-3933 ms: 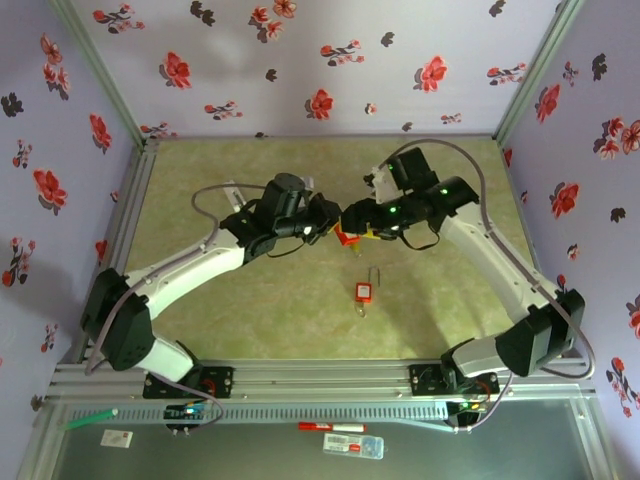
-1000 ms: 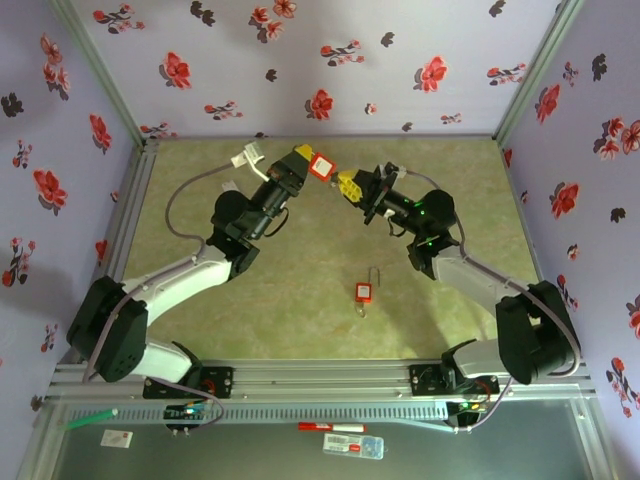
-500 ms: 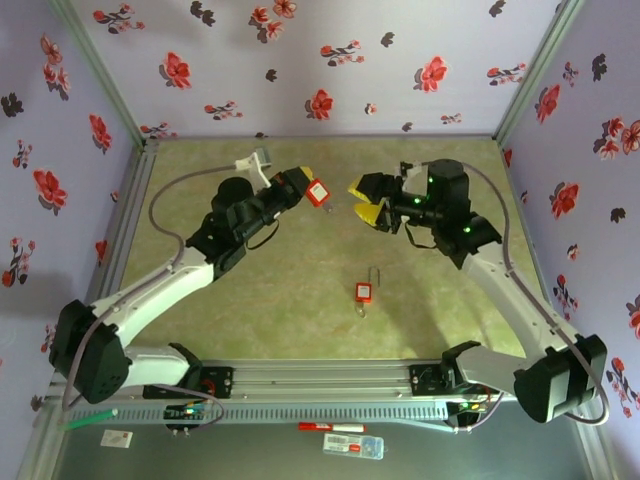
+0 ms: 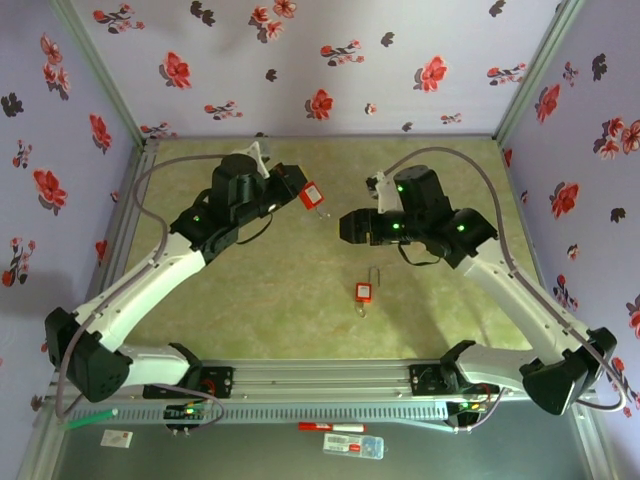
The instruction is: Unlock with the key
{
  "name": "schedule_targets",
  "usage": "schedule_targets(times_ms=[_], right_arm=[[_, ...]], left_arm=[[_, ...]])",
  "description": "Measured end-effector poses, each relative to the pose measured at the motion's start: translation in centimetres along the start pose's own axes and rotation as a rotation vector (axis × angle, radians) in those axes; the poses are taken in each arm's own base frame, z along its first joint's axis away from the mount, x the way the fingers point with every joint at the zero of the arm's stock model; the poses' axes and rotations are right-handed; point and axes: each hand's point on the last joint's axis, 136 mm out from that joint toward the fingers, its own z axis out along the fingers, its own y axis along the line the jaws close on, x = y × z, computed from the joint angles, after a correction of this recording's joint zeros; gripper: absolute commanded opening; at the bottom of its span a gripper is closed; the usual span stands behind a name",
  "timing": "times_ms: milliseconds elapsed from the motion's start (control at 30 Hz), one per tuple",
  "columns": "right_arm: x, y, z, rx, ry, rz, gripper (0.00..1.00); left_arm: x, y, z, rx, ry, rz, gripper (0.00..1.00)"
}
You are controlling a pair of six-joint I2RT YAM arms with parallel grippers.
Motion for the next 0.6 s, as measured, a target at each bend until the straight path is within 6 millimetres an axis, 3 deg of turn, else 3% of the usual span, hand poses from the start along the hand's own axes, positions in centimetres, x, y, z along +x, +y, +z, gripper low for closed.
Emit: schedule_targets(times_ms=[367,600], right_arm=[[0.2,1.5,3.0,0.071,0.096,-0.199,0.46],[0.0,1.0,3.9,0.123,0.125,-0.246,0.43]], left_arm=[[1.0,1.6,0.9,-0.071,0.048,-0.013,0.00],[1.1,1.7,1.0,-0.074,0.049,-0.027,0.00]])
